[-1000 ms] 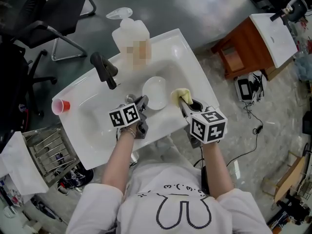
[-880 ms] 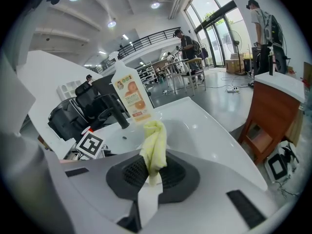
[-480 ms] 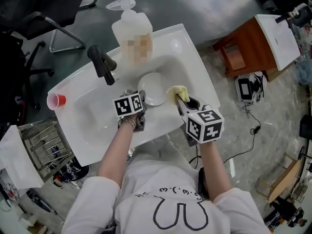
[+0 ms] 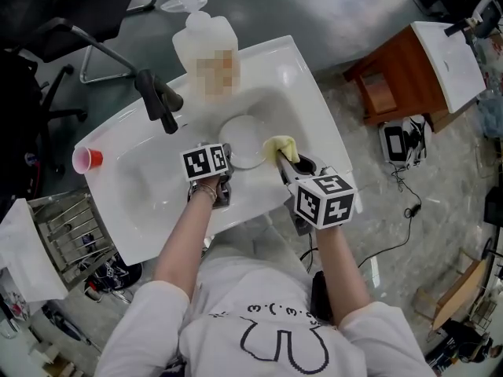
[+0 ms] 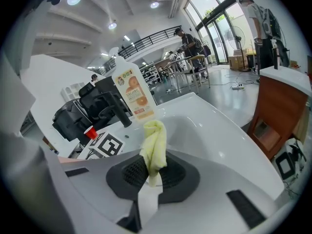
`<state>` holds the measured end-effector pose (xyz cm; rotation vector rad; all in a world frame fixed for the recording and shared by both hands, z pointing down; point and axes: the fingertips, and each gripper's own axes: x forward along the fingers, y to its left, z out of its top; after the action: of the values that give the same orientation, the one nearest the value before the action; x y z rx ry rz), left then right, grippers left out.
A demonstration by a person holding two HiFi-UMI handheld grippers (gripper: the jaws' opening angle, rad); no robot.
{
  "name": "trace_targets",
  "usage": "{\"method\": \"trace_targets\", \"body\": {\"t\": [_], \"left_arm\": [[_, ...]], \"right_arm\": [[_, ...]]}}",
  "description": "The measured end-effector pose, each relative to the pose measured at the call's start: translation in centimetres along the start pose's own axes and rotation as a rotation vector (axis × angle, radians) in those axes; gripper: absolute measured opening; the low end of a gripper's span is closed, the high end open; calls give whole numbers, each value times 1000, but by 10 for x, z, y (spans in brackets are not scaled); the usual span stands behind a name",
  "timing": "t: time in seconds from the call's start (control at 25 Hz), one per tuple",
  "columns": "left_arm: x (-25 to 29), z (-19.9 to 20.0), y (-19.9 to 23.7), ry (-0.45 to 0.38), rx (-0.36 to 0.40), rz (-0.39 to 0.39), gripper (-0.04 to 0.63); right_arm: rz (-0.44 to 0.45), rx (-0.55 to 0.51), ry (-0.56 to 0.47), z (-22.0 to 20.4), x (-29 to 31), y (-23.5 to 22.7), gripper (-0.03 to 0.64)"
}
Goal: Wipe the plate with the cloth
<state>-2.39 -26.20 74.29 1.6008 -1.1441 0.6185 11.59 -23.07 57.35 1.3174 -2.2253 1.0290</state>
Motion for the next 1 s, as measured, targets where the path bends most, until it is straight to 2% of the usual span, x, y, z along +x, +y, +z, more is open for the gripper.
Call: {"method": "trace_targets", "body": {"t": [0.28, 0.4, 0.52, 0.8, 1.0], "left_arm": [[-21, 13, -9, -66, 30, 17, 181], [-36, 19, -19, -105, 36, 9, 281], [-53, 23, -28, -142, 47, 0, 334], [-104, 42, -37, -278, 60, 27, 393], [-143, 53, -45, -348, 87, 36, 396]], "right_arm": [[9, -36, -45, 15, -15, 2, 48], [29, -79, -54, 21, -24, 10, 48], [21, -132, -71, 26, -32, 15, 48], [-29, -184, -127, 49, -49, 22, 48], [1, -206, -175, 67, -61, 37, 48]]}}
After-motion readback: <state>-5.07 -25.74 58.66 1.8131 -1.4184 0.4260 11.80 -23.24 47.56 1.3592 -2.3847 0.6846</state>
